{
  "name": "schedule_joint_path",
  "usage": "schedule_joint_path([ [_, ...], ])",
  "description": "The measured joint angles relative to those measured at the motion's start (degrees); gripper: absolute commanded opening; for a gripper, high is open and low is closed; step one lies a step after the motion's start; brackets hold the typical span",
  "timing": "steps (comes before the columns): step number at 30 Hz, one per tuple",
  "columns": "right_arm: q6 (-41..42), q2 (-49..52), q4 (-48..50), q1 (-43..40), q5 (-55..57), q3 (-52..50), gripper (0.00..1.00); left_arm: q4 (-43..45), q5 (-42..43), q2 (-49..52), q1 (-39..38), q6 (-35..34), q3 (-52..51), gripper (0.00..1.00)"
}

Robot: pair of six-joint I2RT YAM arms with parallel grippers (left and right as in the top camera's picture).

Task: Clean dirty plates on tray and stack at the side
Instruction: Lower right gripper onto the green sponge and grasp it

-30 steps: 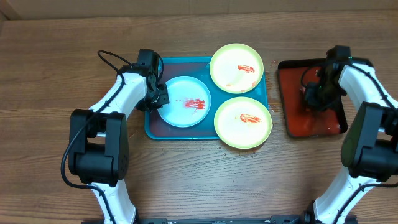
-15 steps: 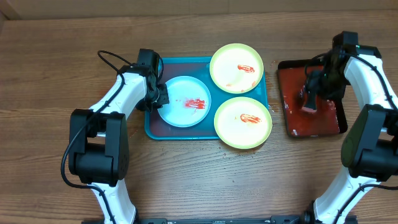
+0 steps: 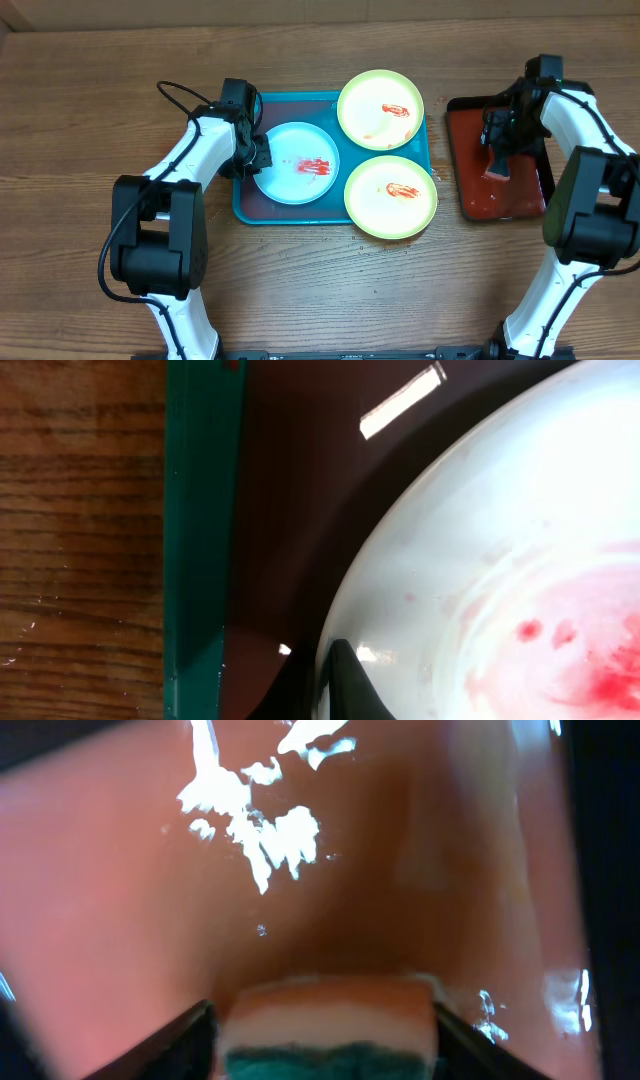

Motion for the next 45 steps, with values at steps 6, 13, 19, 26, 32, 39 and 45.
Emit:
schedule_joint_path([
  [6,0.6,0.1,0.0,0.0,0.0,0.0,0.04,0.0,0.0,0.0,0.0,0.0,0.0,0.04],
  [13,1.2,0.1,-4.8,0.0,-0.3,1.0,0.04,0.1,0.0,0.0,0.0,0.0,0.0,0.04],
  [19,1.3,0.2,-13.2,0.0,-1.0,8.8,0.04,0.2,0.0,0.0,0.0,0.0,0.0,0.04],
  [26,1.4,0.2,-14.9,0.0,-1.8,13.3,0.22,0.2,0.0,0.0,0.0,0.0,0.0,0.04],
  [32,1.4,0.2,-14.6,0.0,-1.9,10.5,0.49,0.3,0.0,0.0,0.0,0.0,0.0,0.04],
  [39,1.5,0.2,-13.6,0.0,-2.0,9.4,0.46,0.3,0.0,0.0,0.0,0.0,0.0,0.05],
  [45,1.5,0.2,-9.8,0.0,-2.0,5.5,0.37,0.3,0.0,0.0,0.0,0.0,0.0,0.04],
])
